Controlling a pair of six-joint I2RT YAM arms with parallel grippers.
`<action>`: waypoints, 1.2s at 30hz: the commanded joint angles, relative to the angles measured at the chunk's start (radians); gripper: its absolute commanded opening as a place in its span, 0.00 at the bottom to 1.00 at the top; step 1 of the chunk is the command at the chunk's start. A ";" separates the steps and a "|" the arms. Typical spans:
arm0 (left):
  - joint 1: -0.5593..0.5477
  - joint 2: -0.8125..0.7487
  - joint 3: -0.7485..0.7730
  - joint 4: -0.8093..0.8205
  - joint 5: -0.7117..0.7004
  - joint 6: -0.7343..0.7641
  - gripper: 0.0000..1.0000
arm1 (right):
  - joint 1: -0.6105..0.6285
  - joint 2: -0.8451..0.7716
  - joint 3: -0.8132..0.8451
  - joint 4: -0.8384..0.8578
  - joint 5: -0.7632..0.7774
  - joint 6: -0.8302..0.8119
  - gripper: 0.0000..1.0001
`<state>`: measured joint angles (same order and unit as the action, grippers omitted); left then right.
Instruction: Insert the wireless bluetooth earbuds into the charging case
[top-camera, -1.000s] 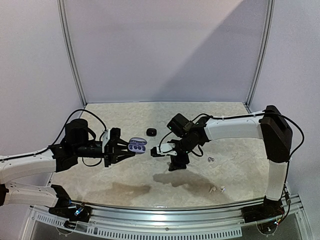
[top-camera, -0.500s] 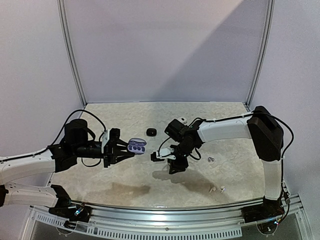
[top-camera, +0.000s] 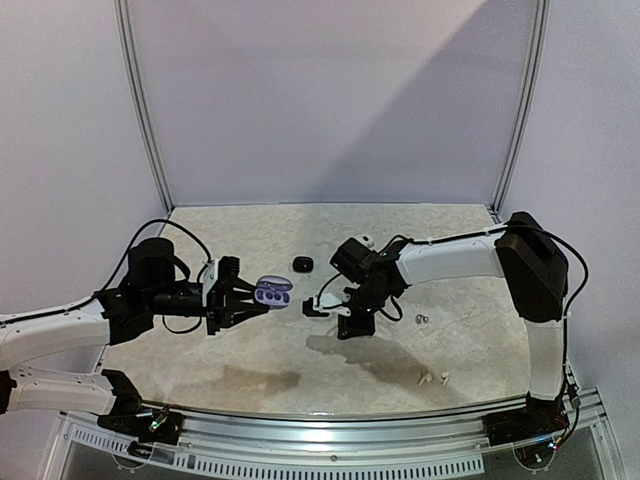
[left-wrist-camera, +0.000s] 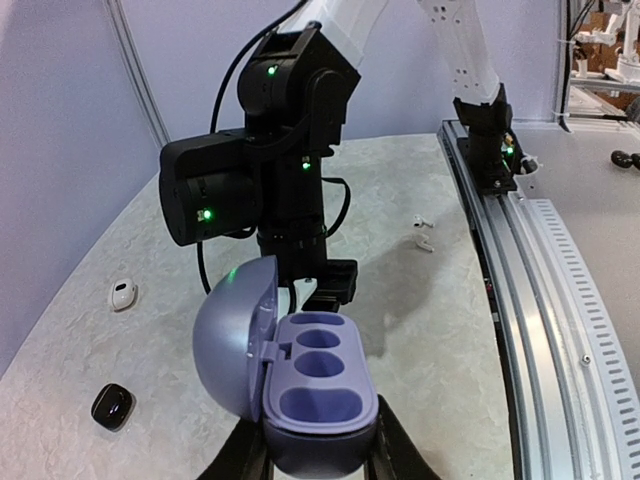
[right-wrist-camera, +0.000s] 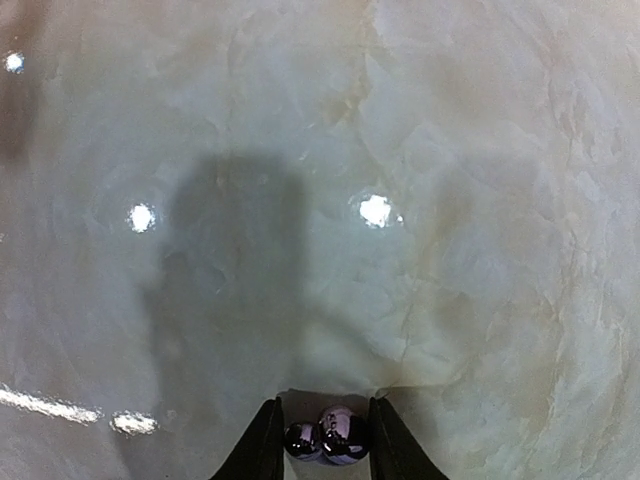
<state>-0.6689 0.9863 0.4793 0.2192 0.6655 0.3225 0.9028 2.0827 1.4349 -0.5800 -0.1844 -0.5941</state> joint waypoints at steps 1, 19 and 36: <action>0.011 -0.019 0.005 -0.001 0.002 0.012 0.00 | -0.012 -0.047 -0.056 0.030 0.064 0.176 0.28; 0.004 -0.040 -0.025 0.046 0.019 -0.005 0.00 | 0.095 -0.166 -0.187 -0.142 0.423 1.266 0.28; -0.006 -0.068 -0.046 0.054 0.013 -0.003 0.00 | 0.117 -0.056 -0.103 -0.228 0.290 1.716 0.47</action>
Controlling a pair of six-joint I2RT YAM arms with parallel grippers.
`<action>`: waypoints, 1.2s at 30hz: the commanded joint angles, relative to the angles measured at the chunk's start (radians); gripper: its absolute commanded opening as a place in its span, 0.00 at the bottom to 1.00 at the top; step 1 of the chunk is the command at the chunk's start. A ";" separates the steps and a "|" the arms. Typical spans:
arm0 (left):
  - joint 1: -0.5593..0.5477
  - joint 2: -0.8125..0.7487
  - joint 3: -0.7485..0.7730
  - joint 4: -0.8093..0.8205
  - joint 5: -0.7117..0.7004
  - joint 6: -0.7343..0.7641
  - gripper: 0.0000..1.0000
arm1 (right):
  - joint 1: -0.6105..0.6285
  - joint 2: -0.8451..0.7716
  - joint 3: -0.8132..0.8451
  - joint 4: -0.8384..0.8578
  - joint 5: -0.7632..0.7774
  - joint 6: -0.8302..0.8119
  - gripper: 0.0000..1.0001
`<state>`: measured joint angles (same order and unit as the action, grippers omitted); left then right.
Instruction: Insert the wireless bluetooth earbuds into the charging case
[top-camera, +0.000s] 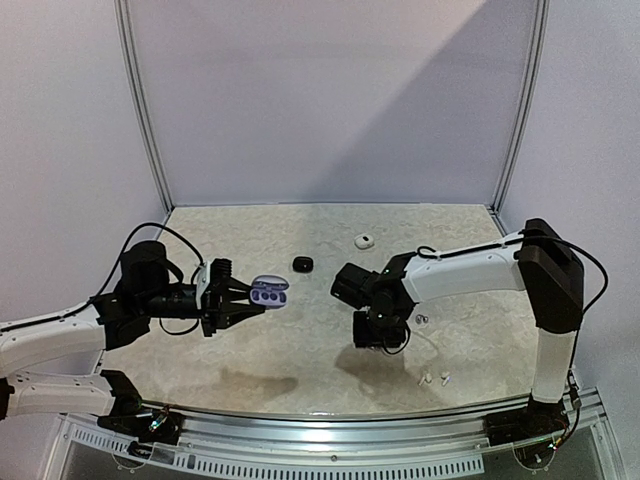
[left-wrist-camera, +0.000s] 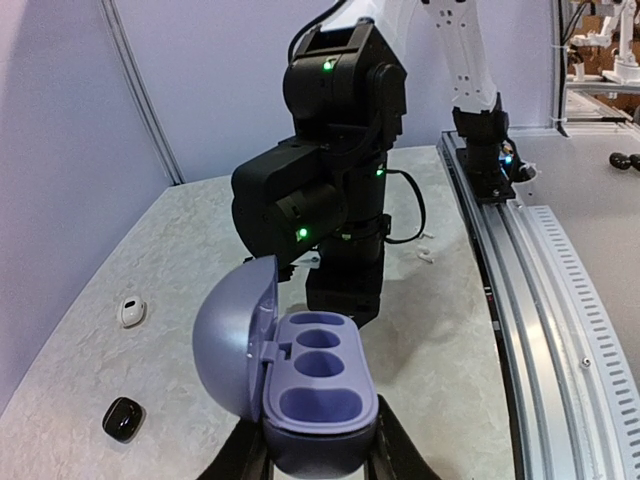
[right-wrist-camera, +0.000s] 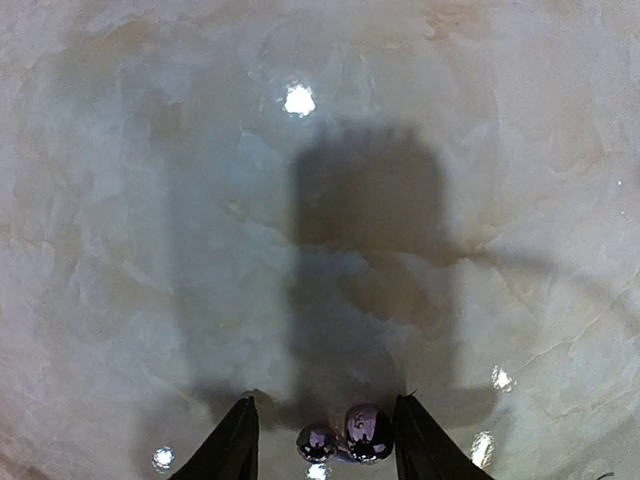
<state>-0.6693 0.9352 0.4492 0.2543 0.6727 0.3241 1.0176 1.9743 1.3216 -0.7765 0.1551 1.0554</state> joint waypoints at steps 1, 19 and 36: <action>-0.006 -0.018 -0.016 0.018 0.003 -0.005 0.00 | 0.001 0.044 0.008 -0.025 -0.055 0.071 0.48; -0.006 -0.035 -0.010 -0.019 -0.010 0.007 0.00 | -0.135 -0.171 -0.071 -0.075 -0.242 -0.146 0.53; -0.001 -0.035 -0.011 -0.022 -0.018 0.008 0.00 | -0.173 -0.060 -0.152 0.041 -0.296 -0.100 0.00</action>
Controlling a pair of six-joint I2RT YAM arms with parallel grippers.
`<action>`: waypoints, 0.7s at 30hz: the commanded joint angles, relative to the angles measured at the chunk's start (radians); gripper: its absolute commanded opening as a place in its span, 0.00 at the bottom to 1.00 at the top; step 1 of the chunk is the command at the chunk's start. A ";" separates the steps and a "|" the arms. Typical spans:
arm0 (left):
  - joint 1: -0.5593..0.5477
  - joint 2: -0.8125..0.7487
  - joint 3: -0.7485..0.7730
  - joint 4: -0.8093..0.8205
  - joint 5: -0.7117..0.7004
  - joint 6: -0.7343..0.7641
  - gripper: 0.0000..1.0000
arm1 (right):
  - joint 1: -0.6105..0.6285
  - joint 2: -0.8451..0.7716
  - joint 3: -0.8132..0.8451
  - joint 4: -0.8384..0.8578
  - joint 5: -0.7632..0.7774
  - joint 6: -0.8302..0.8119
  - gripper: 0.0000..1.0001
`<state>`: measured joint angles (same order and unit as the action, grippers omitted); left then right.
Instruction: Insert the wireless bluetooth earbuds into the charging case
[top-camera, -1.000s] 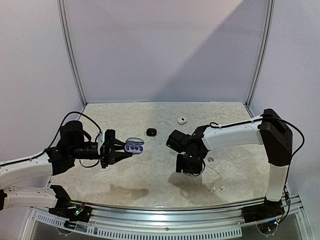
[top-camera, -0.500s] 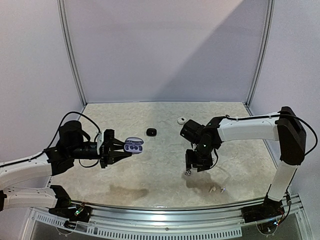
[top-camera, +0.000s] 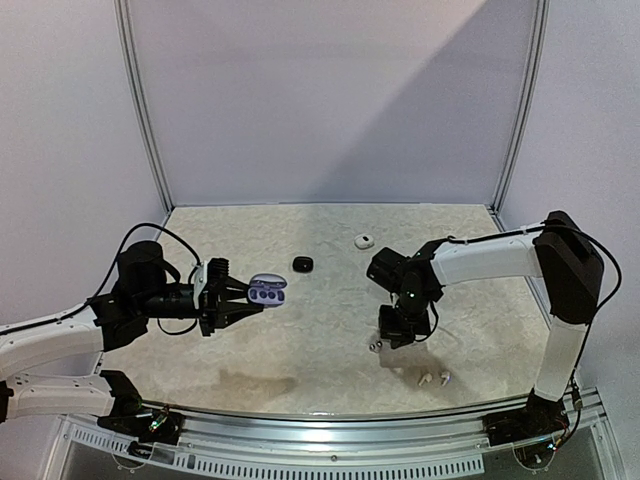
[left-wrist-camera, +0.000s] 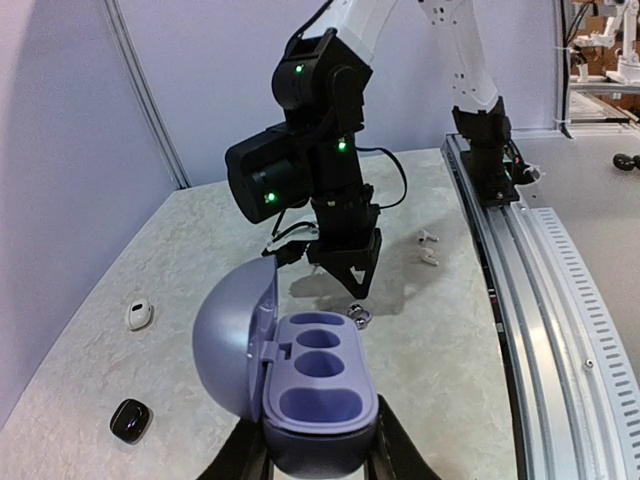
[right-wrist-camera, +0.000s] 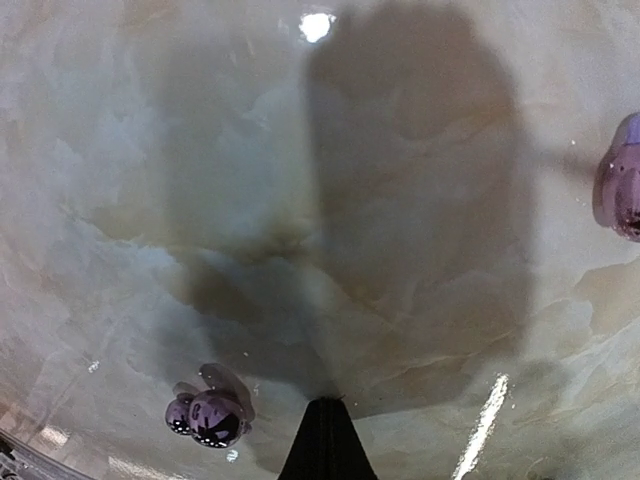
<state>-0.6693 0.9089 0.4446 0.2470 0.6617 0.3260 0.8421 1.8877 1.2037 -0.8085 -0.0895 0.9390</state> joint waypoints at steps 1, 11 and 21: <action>-0.001 -0.007 -0.007 -0.011 -0.006 0.006 0.00 | 0.004 0.030 -0.038 0.090 -0.065 0.021 0.00; 0.002 -0.007 -0.009 -0.011 -0.007 0.001 0.00 | 0.028 0.032 -0.038 0.085 -0.119 0.053 0.00; 0.002 -0.009 -0.014 -0.008 -0.007 0.000 0.00 | 0.043 0.036 -0.032 0.152 -0.171 0.075 0.00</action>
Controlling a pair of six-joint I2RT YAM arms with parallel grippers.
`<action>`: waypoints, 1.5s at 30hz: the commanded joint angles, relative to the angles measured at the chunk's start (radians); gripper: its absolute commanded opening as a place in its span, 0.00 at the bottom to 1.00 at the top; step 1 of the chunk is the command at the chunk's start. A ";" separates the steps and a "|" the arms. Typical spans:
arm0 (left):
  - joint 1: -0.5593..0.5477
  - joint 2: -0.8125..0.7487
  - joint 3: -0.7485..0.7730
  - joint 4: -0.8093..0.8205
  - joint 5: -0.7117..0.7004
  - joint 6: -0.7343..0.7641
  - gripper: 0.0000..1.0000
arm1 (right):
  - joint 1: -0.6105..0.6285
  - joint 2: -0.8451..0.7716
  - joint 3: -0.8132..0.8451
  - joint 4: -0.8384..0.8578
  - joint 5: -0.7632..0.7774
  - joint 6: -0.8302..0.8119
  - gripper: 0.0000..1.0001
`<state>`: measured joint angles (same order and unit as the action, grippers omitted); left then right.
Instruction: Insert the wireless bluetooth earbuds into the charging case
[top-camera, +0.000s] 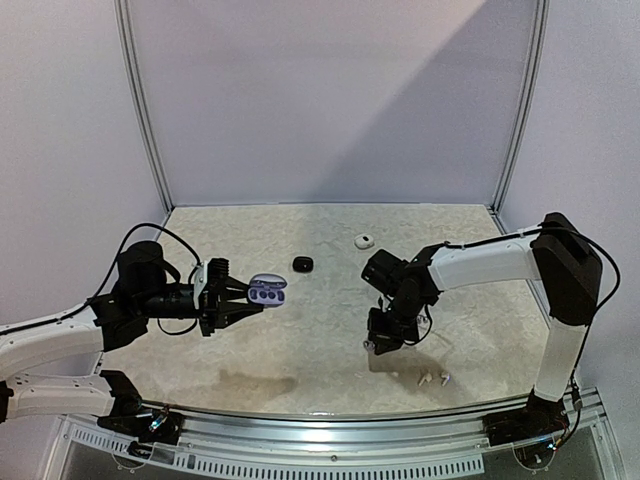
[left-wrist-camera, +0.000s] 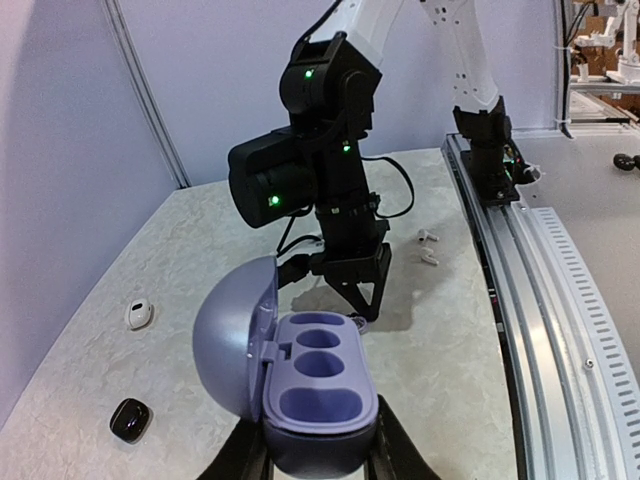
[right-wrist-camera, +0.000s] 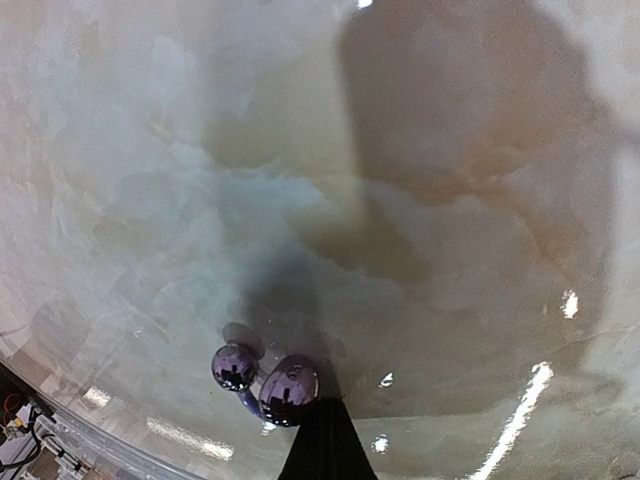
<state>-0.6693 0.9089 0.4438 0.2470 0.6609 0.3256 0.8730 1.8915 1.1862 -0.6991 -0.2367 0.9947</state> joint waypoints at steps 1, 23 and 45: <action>0.002 -0.010 -0.013 -0.008 -0.005 0.001 0.00 | 0.012 0.032 -0.011 0.047 -0.022 0.020 0.00; -0.001 -0.016 -0.015 -0.018 -0.009 0.006 0.00 | 0.009 0.025 0.084 -0.053 0.039 -0.143 0.00; 0.002 -0.041 -0.021 -0.044 -0.043 0.023 0.00 | 0.157 -0.048 0.076 0.091 0.111 -0.977 0.32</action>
<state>-0.6693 0.8806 0.4419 0.2192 0.6342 0.3332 1.0267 1.7817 1.2572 -0.6025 -0.1257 0.1711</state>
